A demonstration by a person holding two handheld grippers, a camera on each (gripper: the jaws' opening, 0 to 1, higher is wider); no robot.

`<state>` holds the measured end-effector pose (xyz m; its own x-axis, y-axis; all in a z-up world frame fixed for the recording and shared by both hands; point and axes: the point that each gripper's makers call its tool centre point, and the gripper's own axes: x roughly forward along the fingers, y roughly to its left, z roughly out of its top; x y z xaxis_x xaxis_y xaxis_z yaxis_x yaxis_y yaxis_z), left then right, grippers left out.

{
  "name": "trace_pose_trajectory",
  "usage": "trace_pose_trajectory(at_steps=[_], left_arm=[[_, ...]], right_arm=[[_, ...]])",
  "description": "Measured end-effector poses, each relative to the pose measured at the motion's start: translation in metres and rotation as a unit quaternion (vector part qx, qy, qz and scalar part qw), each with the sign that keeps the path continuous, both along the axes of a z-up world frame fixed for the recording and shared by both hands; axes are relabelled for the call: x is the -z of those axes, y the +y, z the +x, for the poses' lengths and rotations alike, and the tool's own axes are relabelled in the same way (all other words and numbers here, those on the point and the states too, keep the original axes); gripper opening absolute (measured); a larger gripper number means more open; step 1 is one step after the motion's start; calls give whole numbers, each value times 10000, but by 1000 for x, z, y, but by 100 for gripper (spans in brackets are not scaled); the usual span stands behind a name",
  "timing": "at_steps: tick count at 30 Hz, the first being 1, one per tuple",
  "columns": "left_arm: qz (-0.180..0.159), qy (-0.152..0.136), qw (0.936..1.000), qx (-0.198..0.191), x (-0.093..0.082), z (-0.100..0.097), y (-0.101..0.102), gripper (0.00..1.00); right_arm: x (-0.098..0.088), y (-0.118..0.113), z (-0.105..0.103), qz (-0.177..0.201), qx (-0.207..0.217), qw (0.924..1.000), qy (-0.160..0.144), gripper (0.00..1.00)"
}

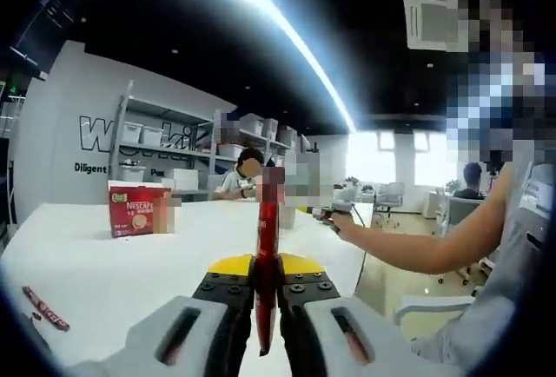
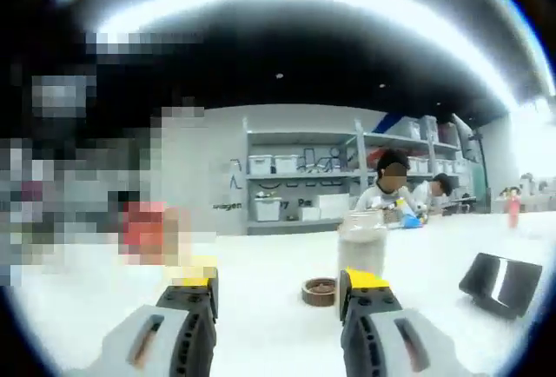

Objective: Tear open the coffee pouch, take out the coffee, and pour the coffee from the pouch into the cup

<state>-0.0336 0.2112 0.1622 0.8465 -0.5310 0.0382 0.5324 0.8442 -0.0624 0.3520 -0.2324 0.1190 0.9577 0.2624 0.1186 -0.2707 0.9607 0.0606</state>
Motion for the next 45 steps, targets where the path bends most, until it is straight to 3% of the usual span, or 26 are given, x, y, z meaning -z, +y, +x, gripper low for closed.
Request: trace_pose_trajectory(at_steps=[3,7,10,14,17,19,26,33,37,41,45], left_arm=[[-54,43,10000,-19,3,0,3,12],[0,73,10000,-41,5,-2,3,12],[10,53,10000,-55,2,-3,3,12],[-42,18,10000,-25,-3,-5,1,12],[-32,-3,10000,15,-5,-6,-1,12],[-26,13,10000,31,-5,-7,-2,12],[-26,42,10000,1,-3,-7,5,12],[-111,29,9999,-39,-7,-6,10,12],[-108,15,9999,-84,-8,-10,11,12],[-200,-177,9993,-276,-15,-16,16,12],[-261,-185,9986,-421,-15,-20,24,12]], right_arm=[[-4,-17,16,141,405,9991,-51,58],[-1,-26,38,-195,751,9970,-20,59],[-4,-35,53,-435,1059,9931,-271,59],[8,-45,72,-334,1284,9911,-139,61],[21,-54,100,-382,1545,9873,9,63],[25,-56,106,-470,1702,9843,-20,63],[39,-56,118,-493,1770,9830,51,63],[29,-71,129,-482,1766,9831,-71,63],[32,-80,131,-421,1786,9830,-41,63],[44,-71,123,-315,1717,9846,125,65],[49,-58,120,-291,1578,9868,215,66]])
